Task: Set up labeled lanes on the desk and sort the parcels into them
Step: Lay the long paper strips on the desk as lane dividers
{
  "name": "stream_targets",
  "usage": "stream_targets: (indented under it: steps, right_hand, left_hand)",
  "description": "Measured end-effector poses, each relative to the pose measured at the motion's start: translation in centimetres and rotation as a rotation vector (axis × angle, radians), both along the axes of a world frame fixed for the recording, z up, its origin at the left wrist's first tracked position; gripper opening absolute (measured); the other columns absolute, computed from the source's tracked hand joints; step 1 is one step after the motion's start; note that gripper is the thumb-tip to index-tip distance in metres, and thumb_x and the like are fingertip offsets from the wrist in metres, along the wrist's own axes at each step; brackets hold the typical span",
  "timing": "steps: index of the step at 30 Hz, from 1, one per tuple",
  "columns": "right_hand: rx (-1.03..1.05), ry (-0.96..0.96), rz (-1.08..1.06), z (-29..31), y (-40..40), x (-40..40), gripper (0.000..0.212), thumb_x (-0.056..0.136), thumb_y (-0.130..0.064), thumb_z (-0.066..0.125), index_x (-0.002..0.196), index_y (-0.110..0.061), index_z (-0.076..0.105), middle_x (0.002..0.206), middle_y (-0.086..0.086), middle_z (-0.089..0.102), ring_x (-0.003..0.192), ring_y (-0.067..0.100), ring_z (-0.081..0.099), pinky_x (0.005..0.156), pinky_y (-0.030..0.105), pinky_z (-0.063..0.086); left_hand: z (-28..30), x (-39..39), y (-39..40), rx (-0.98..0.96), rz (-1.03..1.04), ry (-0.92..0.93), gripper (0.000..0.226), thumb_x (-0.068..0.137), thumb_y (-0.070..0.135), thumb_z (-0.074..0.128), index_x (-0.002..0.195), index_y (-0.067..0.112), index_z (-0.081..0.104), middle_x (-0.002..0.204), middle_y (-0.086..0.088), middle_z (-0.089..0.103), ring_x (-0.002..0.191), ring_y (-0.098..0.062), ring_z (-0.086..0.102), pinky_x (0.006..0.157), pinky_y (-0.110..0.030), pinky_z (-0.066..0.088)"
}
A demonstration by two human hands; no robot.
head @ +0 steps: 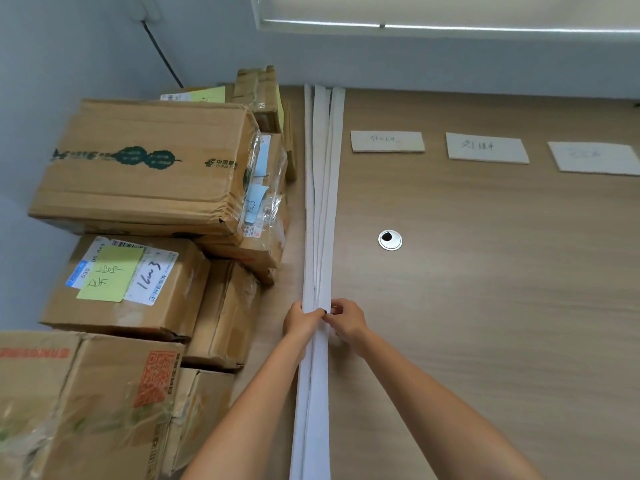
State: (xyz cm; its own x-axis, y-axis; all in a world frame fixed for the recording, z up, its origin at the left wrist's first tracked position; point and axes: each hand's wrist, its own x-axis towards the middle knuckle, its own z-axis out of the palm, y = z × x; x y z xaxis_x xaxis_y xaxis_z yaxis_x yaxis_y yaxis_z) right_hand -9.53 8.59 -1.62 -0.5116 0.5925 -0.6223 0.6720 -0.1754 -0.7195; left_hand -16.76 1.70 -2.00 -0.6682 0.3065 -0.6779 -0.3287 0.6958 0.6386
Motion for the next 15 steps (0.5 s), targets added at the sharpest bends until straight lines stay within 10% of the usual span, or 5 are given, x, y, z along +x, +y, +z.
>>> stream_targets:
  steps: [15]
  right_hand:
    - [-0.307,0.135,-0.212,1.0,0.6,0.1,0.030,0.080,0.003,0.067,0.109,0.010,0.059,0.104,0.020,0.066,0.097,0.031,0.066,0.087,0.039,0.055]
  left_hand:
    - [1.1,-1.9,-1.2,0.074,0.051,-0.119,0.047,0.082,0.022,0.070,0.123,0.010,0.052,0.114,-0.012,0.062,0.096,-0.029,0.062,0.085,-0.041,0.054]
